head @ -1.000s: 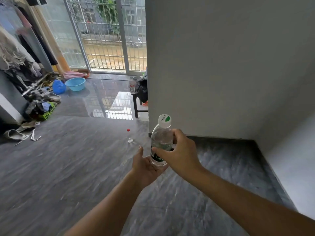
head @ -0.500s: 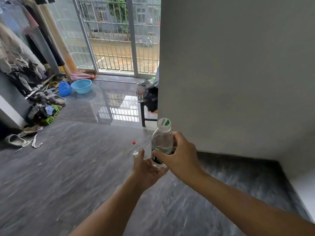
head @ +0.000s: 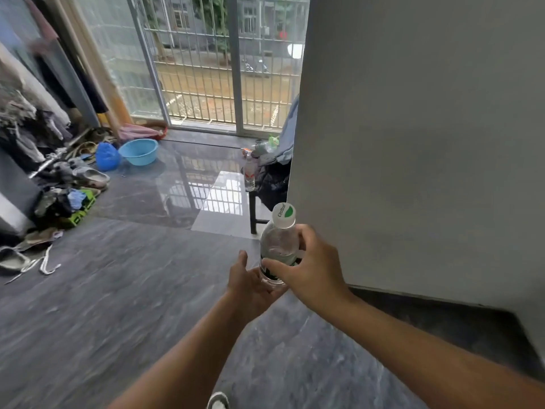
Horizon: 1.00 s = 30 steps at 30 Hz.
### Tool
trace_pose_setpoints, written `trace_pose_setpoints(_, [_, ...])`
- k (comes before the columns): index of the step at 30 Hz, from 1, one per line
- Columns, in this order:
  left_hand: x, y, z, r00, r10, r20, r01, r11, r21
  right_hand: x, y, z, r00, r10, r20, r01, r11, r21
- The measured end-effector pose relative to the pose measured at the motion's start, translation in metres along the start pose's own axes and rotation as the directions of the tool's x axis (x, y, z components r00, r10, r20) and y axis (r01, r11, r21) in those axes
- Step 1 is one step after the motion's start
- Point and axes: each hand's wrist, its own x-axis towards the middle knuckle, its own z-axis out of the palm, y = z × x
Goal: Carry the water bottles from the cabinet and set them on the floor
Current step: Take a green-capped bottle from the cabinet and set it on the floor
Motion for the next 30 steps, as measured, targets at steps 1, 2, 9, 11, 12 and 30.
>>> trace_pose_setpoints(1, [0.011,0.011,-0.001,1.000,-0.011,-0.003,0.011,1.000,0.008,0.012,0.002,0.007,1.000,0.006,-0.010,-0.006,1.000,0.000])
trace_pose_setpoints(2, [0.022,0.023,-0.003,1.000,-0.021,0.002,0.021,1.000,0.019,0.023,0.004,0.015,1.000,0.014,-0.019,-0.014,1.000,-0.003])
trace_pose_setpoints(9, [0.077,0.105,-0.012,0.998,-0.062,0.022,0.060,0.994,0.086,0.100,0.004,0.067,0.993,0.083,-0.085,-0.086,0.996,-0.037])
trace_pose_setpoints(11, [0.091,0.124,-0.016,0.998,-0.068,0.009,0.067,0.991,0.112,0.115,0.005,0.082,0.990,0.103,-0.098,-0.106,0.994,-0.031])
trace_pose_setpoints(12, [0.098,0.131,-0.018,0.997,-0.076,0.005,0.075,0.990,0.123,0.122,0.007,0.088,0.988,0.111,-0.106,-0.115,0.993,-0.025])
trace_pose_setpoints(30, [0.240,0.134,-0.100,0.994,-0.103,-0.035,0.108,0.979,0.171,0.171,0.141,0.184,0.985,0.143,-0.097,-0.149,0.987,-0.056])
